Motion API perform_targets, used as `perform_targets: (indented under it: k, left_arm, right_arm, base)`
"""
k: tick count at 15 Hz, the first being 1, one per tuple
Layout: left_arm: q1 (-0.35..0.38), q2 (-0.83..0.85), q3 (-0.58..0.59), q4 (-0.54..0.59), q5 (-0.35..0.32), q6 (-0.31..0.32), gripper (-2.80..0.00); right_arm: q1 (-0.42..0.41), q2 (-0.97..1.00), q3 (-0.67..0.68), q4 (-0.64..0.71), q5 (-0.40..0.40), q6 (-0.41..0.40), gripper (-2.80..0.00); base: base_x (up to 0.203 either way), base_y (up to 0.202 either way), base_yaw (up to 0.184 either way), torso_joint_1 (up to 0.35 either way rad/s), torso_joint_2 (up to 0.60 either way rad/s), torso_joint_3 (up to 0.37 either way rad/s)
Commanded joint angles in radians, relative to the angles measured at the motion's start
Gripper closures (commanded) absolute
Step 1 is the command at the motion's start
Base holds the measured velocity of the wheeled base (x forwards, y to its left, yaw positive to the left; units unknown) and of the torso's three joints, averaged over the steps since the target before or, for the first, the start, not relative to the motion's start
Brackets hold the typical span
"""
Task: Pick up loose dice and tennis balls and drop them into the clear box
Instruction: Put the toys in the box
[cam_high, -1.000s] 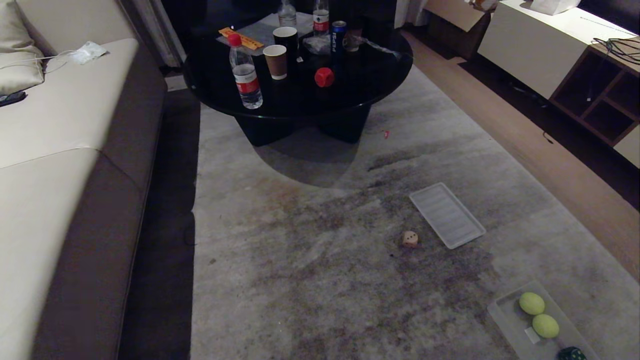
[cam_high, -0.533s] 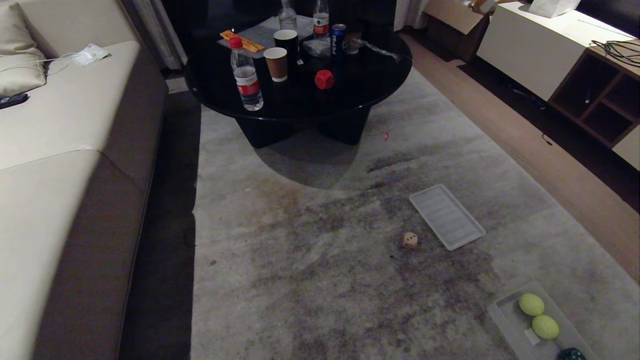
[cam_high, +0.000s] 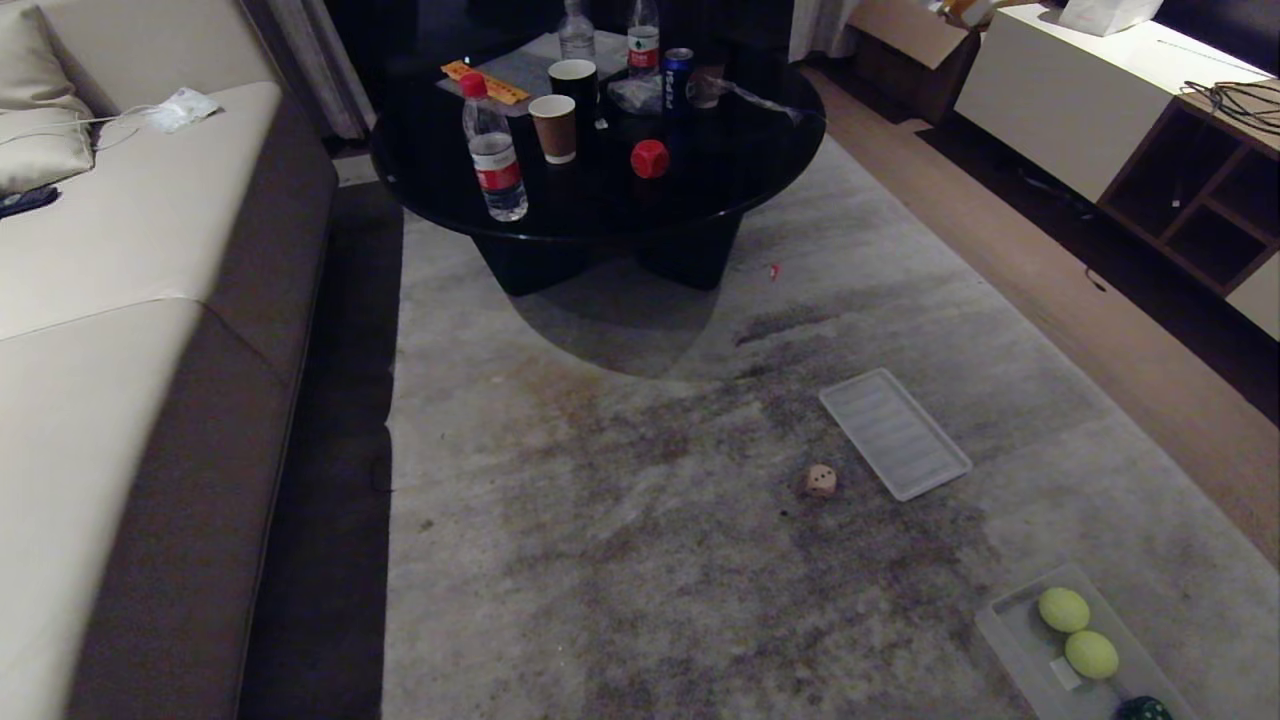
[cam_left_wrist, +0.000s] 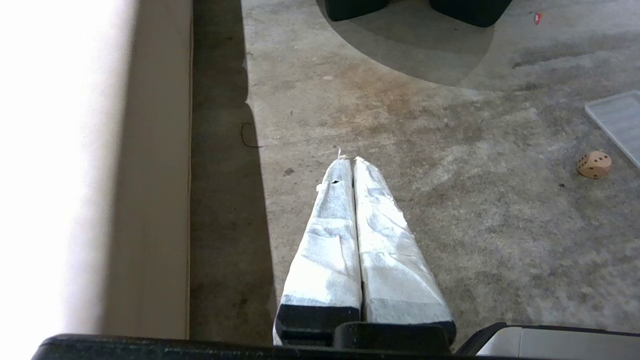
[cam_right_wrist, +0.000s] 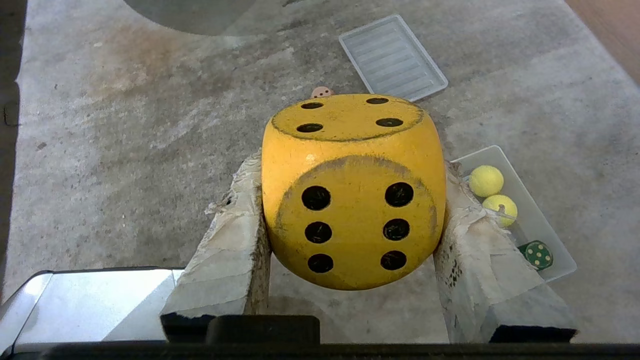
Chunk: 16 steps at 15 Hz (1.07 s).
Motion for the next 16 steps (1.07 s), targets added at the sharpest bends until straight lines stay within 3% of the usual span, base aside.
perform_targets:
  k: [1, 4, 16]
  left_arm:
    - [0.000, 0.000, 0.002, 0.000, 0.000, 0.001, 0.00]
    - [0.000, 0.000, 0.002, 0.000, -0.001, 0.001, 0.00]
    - [0.000, 0.000, 0.002, -0.001, -0.001, 0.013, 0.00]
  right_arm:
    - [0.000, 0.001, 0.000, 0.001, 0.000, -0.002, 0.00]
    - [0.000, 0.001, 0.000, 0.001, 0.000, 0.001, 0.00]
    - [0.000, 0.001, 0.000, 0.001, 0.000, 0.001, 0.00]
  base:
    - [0.000, 0.000, 0.000, 0.000, 0.00, 0.000]
    - [0.004, 0.002, -0.065, 0.000, 0.00, 0.000]
    - [0.002, 0.010, -0.162, 0.001, 0.00, 0.003]
